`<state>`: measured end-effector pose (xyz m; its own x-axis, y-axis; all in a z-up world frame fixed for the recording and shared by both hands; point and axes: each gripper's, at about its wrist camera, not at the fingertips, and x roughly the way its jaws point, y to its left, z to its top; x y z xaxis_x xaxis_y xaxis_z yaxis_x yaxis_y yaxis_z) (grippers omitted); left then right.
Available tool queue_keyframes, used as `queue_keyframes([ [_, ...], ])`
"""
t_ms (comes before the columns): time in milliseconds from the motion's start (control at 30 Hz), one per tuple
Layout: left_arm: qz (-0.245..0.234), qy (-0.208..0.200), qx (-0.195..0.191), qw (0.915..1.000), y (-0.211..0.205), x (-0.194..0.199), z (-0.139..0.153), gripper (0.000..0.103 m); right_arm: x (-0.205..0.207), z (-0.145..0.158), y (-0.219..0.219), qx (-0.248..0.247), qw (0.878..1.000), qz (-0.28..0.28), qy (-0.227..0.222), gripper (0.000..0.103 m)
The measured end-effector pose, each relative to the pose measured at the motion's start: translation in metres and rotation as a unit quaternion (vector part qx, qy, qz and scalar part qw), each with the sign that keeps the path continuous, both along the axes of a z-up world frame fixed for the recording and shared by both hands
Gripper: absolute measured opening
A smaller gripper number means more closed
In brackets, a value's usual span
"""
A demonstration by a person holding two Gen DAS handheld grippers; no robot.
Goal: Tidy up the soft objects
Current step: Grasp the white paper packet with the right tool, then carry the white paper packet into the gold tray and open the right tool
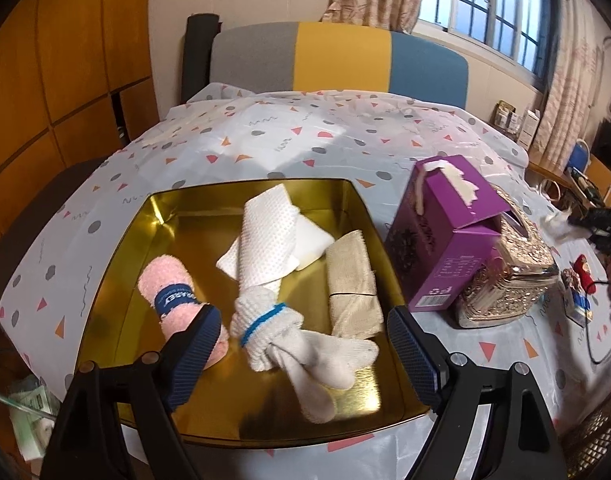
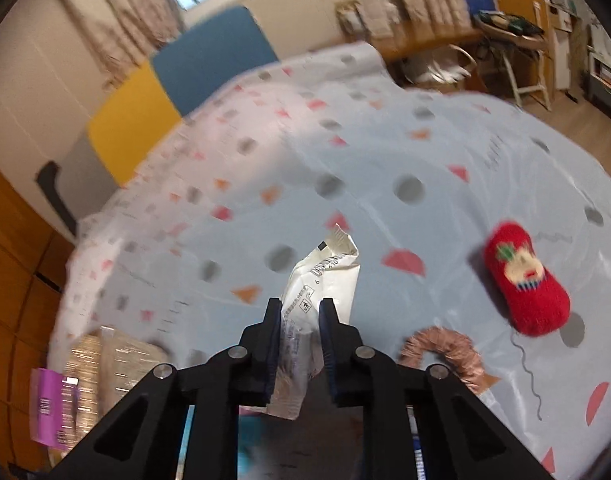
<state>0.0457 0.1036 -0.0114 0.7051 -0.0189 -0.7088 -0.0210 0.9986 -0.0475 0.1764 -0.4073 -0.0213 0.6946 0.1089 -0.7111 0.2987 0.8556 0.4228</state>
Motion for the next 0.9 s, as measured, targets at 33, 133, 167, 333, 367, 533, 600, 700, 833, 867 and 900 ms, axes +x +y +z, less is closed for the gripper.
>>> queue_keyframes([
  [33, 0.003, 0.002, -0.004, 1.0000, 0.003, 0.000, -0.001, 0.086, 0.002, 0.008, 0.004, -0.002, 1.000, 0.006, -0.008, 0.018],
  [133, 0.010, 0.000, -0.013, 0.9999, 0.013, -0.001, -0.001, 0.086, 0.009, 0.035, 0.025, -0.015, 0.999, 0.033, -0.034, 0.017],
  [167, 0.012, -0.002, -0.014, 0.9998, 0.016, -0.002, 0.000, 0.086, 0.012, 0.040, 0.032, -0.019, 0.998, 0.042, -0.037, 0.017],
  [333, 0.017, -0.005, -0.022, 0.9996, 0.027, -0.004, 0.000, 0.086, 0.011, 0.063, 0.060, -0.021, 0.995, 0.081, -0.058, 0.014],
  [367, 0.019, -0.006, -0.024, 0.9995, 0.029, -0.004, 0.000, 0.086, 0.010, 0.065, 0.062, -0.021, 0.995, 0.083, -0.059, 0.014],
  [533, 0.022, -0.013, -0.025, 0.9994, 0.033, -0.004, 0.002, 0.086, -0.005, 0.093, 0.072, -0.017, 0.989, 0.111, -0.091, 0.011],
  [600, 0.026, -0.013, -0.032, 0.9991, 0.036, -0.004, 0.002, 0.086, -0.015, 0.109, 0.077, -0.022, 0.986, 0.124, -0.106, 0.011],
  [700, 0.027, -0.012, -0.032, 0.9991, 0.036, -0.003, 0.000, 0.086, -0.025, 0.127, 0.082, -0.040, 0.982, 0.141, -0.123, 0.010],
  [833, 0.023, -0.009, -0.038, 0.9989, 0.035, -0.004, -0.002, 0.086, -0.013, 0.110, 0.090, -0.090, 0.983, 0.143, -0.064, 0.010],
  [867, 0.021, -0.010, -0.039, 0.9990, 0.034, -0.004, -0.003, 0.086, -0.010, 0.100, 0.087, -0.086, 0.985, 0.139, -0.051, 0.010],
  [900, 0.019, -0.010, -0.036, 0.9991, 0.033, -0.004, -0.003, 0.086, -0.007, 0.086, 0.084, -0.083, 0.987, 0.129, -0.034, 0.010],
])
